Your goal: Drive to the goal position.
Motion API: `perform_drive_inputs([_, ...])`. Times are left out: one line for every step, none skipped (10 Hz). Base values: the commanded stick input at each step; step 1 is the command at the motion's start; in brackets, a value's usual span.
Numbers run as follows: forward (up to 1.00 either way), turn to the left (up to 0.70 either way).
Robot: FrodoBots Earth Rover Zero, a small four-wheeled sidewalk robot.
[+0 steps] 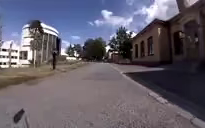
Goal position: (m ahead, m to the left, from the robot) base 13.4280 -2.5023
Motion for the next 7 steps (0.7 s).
perform_drive_inputs([0.85,0.00])
perform_drive_inputs([0.85,0.00])
perform_drive_inputs([0.85,0.00])
perform_drive_inputs([0.85,0.00])
perform_drive_inputs([0.85,0.00])
perform_drive_inputs([0.85,-0.20])
perform_drive_inputs([0.85,-0.34])
